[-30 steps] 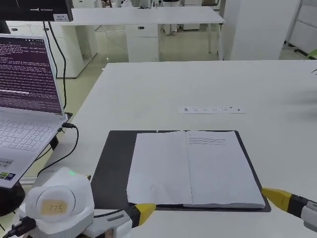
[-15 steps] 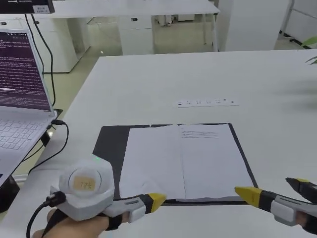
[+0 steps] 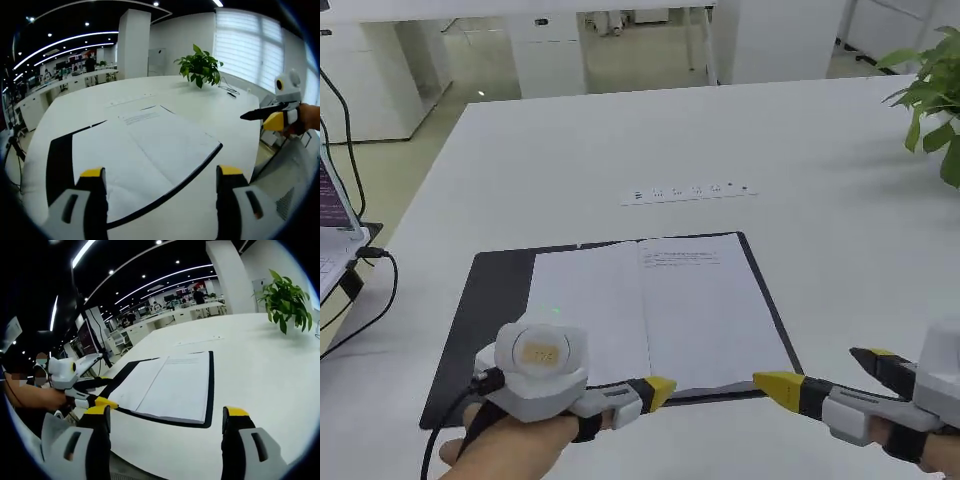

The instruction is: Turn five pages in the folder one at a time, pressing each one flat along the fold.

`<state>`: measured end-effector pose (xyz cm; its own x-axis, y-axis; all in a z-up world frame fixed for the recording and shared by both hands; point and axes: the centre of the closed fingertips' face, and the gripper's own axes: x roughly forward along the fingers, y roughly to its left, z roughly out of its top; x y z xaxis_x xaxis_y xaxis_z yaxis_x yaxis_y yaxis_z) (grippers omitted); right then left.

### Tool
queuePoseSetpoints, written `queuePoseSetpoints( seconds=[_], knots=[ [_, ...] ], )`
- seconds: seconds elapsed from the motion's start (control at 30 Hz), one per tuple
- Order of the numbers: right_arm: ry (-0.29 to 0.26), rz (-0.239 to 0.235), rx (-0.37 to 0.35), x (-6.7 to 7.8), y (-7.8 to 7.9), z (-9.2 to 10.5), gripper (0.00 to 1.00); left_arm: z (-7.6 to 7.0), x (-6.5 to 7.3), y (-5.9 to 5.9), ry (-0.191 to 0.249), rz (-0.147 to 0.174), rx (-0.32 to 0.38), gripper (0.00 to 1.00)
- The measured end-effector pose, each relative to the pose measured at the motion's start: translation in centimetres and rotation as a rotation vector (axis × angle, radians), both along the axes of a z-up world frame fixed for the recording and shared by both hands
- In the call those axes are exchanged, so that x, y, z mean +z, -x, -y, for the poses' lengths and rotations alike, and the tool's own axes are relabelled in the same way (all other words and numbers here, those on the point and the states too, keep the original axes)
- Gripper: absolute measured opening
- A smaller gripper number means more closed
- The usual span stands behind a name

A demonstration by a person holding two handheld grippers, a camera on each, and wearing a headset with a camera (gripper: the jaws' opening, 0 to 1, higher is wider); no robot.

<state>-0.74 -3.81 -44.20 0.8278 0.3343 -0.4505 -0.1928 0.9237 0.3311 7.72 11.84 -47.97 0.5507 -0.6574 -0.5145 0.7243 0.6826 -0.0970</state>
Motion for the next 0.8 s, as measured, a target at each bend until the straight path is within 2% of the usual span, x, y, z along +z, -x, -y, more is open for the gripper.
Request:
queuePoseSetpoints(
  seconds=[0.07,0.17,0.23,0.33,0.37,0.47,0.6,0.8],
  knots=[
    [-0.01,0.004,-0.01,0.0,0.0,0.2,0.92,1.4,-0.4,0.1,0.016,-0.013,-0.007,0.91],
    [-0.016,0.004,-0.018,-0.1,0.0,0.3,0.91,3.8,-1.1,0.1,0.021,-0.014,-0.028,0.89],
    [-0.022,0.003,-0.019,-0.2,0.0,0.2,0.9,5.1,-1.2,0.1,0.034,-0.001,-0.042,0.88],
    [-0.023,-0.003,-0.015,-0.4,0.0,0.1,0.9,7.0,-1.8,0.0,0.038,-0.003,-0.051,0.86],
    [-0.023,-0.003,-0.015,-0.4,-0.1,0.2,0.9,7.8,-1.9,-0.1,0.052,0.007,-0.053,0.86],
    [-0.029,-0.002,-0.021,-0.4,-0.2,0.5,0.89,9.3,-2.3,-0.4,0.074,0.008,-0.05,0.83],
    [-0.034,-0.003,-0.035,-0.4,-0.2,1.1,0.88,10.7,-3.2,-0.7,0.085,0.009,-0.046,0.8],
    [-0.042,-0.005,-0.041,-0.6,-0.4,1.5,0.87,11.6,-4.2,-1.0,0.077,0.011,-0.038,0.76]
  ],
)
